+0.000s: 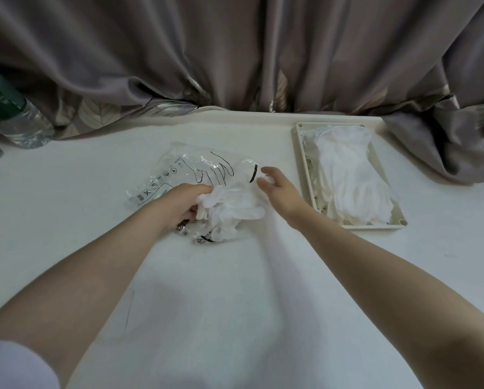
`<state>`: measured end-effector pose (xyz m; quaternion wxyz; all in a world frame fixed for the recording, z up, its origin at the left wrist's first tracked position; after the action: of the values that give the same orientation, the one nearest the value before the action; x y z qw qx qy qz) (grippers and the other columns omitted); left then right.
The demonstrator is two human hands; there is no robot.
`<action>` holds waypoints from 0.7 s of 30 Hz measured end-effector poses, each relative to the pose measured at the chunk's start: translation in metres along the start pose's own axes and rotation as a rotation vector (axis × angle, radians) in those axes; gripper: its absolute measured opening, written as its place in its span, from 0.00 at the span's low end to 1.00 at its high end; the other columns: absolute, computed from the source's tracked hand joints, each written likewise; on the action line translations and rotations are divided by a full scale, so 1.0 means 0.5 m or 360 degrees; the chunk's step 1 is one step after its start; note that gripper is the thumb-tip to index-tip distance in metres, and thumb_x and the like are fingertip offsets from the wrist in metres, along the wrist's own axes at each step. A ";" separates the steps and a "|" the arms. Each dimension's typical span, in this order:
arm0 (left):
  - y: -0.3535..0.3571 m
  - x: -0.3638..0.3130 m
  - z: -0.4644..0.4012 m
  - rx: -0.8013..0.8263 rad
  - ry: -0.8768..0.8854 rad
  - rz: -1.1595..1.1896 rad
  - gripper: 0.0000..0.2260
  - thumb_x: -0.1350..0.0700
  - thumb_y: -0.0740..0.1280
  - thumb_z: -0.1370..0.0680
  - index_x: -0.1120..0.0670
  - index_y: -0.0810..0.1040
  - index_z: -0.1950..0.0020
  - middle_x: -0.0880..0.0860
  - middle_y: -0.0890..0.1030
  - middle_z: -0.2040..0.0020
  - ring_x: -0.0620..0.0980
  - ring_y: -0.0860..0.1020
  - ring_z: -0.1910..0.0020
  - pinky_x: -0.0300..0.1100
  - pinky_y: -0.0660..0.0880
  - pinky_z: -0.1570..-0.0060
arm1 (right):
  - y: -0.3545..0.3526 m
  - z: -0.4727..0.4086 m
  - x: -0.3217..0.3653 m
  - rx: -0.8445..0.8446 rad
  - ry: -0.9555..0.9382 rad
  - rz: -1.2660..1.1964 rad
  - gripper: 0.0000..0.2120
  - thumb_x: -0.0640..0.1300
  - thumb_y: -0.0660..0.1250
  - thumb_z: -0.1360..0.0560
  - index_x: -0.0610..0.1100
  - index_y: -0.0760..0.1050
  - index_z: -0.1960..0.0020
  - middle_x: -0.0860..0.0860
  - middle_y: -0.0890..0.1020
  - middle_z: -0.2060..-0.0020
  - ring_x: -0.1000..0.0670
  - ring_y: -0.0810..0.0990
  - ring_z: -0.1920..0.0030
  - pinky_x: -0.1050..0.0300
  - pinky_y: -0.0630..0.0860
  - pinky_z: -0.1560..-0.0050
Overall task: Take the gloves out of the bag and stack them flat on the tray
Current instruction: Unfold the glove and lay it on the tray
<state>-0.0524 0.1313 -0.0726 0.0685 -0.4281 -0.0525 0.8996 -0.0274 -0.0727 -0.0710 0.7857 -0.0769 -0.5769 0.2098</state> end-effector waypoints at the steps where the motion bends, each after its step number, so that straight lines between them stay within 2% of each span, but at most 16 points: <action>1: 0.003 0.000 -0.001 -0.0005 -0.0053 0.0043 0.07 0.56 0.64 0.25 0.59 0.77 0.58 0.58 0.74 0.69 0.52 0.71 0.75 0.38 0.67 0.71 | 0.007 0.003 -0.001 -0.0110 -0.0082 0.0258 0.20 0.52 0.59 0.22 0.47 0.70 0.33 0.49 0.71 0.37 0.48 0.69 0.35 0.56 0.62 0.34; 3: 0.004 0.000 -0.002 -0.0007 -0.0115 0.0069 0.08 0.60 0.60 0.24 0.60 0.77 0.59 0.58 0.72 0.69 0.53 0.69 0.75 0.39 0.67 0.72 | 0.016 0.015 0.001 -0.0229 -0.0398 0.0854 0.28 0.61 0.56 0.29 0.51 0.70 0.32 0.50 0.66 0.30 0.46 0.60 0.28 0.48 0.52 0.28; 5: 0.009 -0.002 -0.001 0.0000 -0.0146 0.0040 0.09 0.60 0.59 0.24 0.58 0.76 0.62 0.57 0.72 0.71 0.52 0.69 0.76 0.36 0.68 0.75 | 0.026 0.025 0.010 -0.0075 -0.0770 0.1143 0.32 0.66 0.58 0.31 0.54 0.70 0.31 0.51 0.65 0.29 0.46 0.57 0.26 0.45 0.46 0.29; 6: 0.014 -0.004 0.001 0.0011 -0.0161 0.0022 0.10 0.58 0.60 0.23 0.58 0.75 0.62 0.57 0.72 0.72 0.51 0.70 0.78 0.35 0.68 0.76 | 0.034 0.026 0.014 0.0059 -0.0865 0.1186 0.31 0.66 0.61 0.30 0.54 0.69 0.31 0.51 0.67 0.30 0.46 0.58 0.27 0.45 0.46 0.30; 8: 0.025 -0.011 0.008 0.0009 -0.0185 -0.0039 0.12 0.52 0.60 0.22 0.57 0.74 0.62 0.57 0.71 0.72 0.50 0.70 0.78 0.35 0.67 0.76 | 0.057 0.024 0.023 0.0183 -0.0917 0.1211 0.25 0.57 0.67 0.27 0.53 0.71 0.31 0.51 0.72 0.33 0.47 0.62 0.30 0.48 0.49 0.31; 10: 0.035 -0.016 0.015 -0.0041 -0.0176 -0.0088 0.15 0.47 0.60 0.22 0.55 0.74 0.63 0.54 0.73 0.72 0.50 0.71 0.74 0.35 0.66 0.75 | 0.072 0.013 0.036 0.0127 -0.0802 0.0971 0.14 0.46 0.67 0.25 0.46 0.78 0.40 0.49 0.79 0.45 0.47 0.72 0.40 0.52 0.60 0.37; 11: 0.039 -0.016 0.017 -0.0067 -0.0171 -0.0039 0.16 0.45 0.60 0.22 0.54 0.74 0.64 0.53 0.74 0.72 0.50 0.72 0.73 0.35 0.67 0.73 | 0.074 0.004 0.043 0.0092 -0.0626 0.0722 0.08 0.41 0.65 0.25 0.40 0.80 0.48 0.46 0.80 0.54 0.46 0.74 0.51 0.53 0.65 0.46; 12: 0.040 -0.016 0.018 -0.0090 -0.0162 0.0046 0.18 0.43 0.58 0.21 0.53 0.74 0.64 0.52 0.75 0.71 0.50 0.72 0.71 0.36 0.68 0.70 | 0.072 0.001 0.051 0.0088 -0.0414 0.0425 0.06 0.38 0.64 0.25 0.36 0.77 0.57 0.45 0.76 0.63 0.46 0.71 0.60 0.54 0.66 0.55; 14: 0.039 -0.017 0.017 -0.0173 -0.0056 0.0155 0.19 0.42 0.55 0.20 0.52 0.75 0.63 0.51 0.76 0.67 0.50 0.73 0.67 0.39 0.69 0.65 | 0.061 0.000 0.053 0.0125 -0.0006 -0.0109 0.12 0.37 0.64 0.26 0.38 0.68 0.68 0.46 0.68 0.70 0.48 0.65 0.67 0.57 0.62 0.66; 16: 0.034 -0.013 0.008 -0.0318 0.0219 0.0086 0.17 0.43 0.56 0.19 0.51 0.75 0.61 0.50 0.76 0.62 0.50 0.74 0.62 0.41 0.69 0.60 | 0.052 0.003 0.043 0.0210 0.0210 -0.0426 0.13 0.37 0.65 0.26 0.43 0.67 0.67 0.46 0.70 0.69 0.48 0.67 0.69 0.61 0.67 0.69; 18: 0.034 -0.008 0.006 -0.0453 0.0625 -0.0044 0.10 0.49 0.61 0.20 0.49 0.73 0.59 0.49 0.75 0.53 0.49 0.73 0.52 0.41 0.69 0.51 | 0.044 0.011 0.033 0.0301 0.0292 -0.0560 0.06 0.36 0.66 0.26 0.41 0.73 0.61 0.43 0.74 0.63 0.46 0.72 0.64 0.62 0.74 0.68; 19: 0.037 -0.008 0.009 -0.0487 0.0820 -0.0131 0.07 0.52 0.65 0.22 0.49 0.72 0.59 0.48 0.73 0.48 0.47 0.72 0.48 0.37 0.68 0.47 | 0.042 0.013 0.031 0.0329 0.0323 -0.0636 0.02 0.35 0.65 0.26 0.40 0.76 0.56 0.43 0.75 0.60 0.45 0.73 0.63 0.62 0.75 0.66; 21: 0.046 -0.004 0.013 -0.0469 0.1146 -0.0402 0.07 0.57 0.71 0.26 0.49 0.73 0.56 0.47 0.69 0.40 0.43 0.68 0.39 0.30 0.62 0.42 | 0.038 0.013 0.024 0.0328 0.0431 -0.0835 0.11 0.33 0.61 0.25 0.37 0.76 0.44 0.42 0.77 0.56 0.46 0.75 0.62 0.60 0.75 0.62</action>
<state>-0.0581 0.1079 -0.0706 0.1303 -0.7111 -0.2057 0.6596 -0.0351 -0.0514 -0.0652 0.8864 0.1273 -0.4428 0.0450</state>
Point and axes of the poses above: each hand's wrist, its own z-axis away from the middle knuckle, its own y-axis out of the palm, x = y × z, the point moved 1 cm from there along -z, towards the middle knuckle
